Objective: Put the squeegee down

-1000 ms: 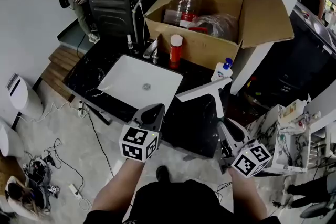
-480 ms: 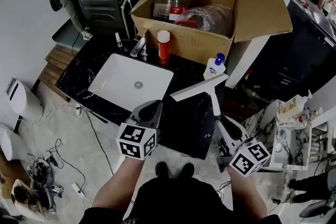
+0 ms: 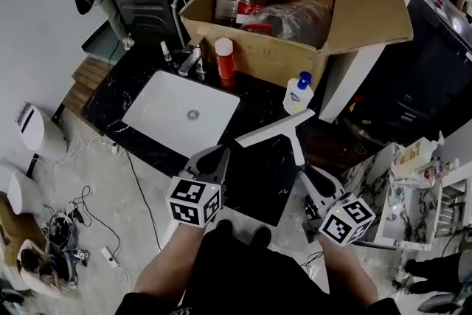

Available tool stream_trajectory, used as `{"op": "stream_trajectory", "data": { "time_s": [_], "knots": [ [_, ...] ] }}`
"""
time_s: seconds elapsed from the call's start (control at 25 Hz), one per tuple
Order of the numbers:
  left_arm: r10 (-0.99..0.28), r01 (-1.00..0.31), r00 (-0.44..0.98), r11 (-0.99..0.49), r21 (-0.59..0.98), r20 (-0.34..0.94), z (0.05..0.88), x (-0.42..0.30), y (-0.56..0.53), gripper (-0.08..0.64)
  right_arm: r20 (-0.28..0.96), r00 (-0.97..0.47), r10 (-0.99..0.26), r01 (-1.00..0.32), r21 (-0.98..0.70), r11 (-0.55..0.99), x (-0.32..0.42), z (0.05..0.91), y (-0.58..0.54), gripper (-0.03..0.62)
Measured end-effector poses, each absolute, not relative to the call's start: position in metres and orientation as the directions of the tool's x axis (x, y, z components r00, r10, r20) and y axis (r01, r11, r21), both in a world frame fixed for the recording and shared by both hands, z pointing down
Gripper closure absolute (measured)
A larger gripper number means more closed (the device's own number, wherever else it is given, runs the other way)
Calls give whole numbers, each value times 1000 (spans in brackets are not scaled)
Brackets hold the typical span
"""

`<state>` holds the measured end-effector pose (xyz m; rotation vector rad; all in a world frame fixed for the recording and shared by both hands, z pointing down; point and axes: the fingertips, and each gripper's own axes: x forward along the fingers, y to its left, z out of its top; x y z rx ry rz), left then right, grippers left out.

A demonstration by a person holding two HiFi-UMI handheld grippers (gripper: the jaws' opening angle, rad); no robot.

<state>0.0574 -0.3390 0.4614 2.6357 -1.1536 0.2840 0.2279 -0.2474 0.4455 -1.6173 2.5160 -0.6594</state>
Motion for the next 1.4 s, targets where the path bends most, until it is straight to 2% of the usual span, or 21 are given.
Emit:
{"op": "stream_trajectory", "data": {
  "time_s": [0.4, 0.88, 1.4],
  "knots": [
    [-696, -754, 651, -639, 152, 303, 486, 38, -377, 551, 275, -435, -857, -873, -363, 327, 215, 480, -286, 502],
    [-704, -773, 634, -598, 213, 322, 510, 13, -391, 551, 343, -462, -818, -869, -361, 340, 190, 504, -332, 502],
    [-742, -812, 583, -543, 212, 332, 511, -28, -397, 551, 532, -420, -736, -907, -269, 323, 169, 576, -372, 502]
  ]
}}
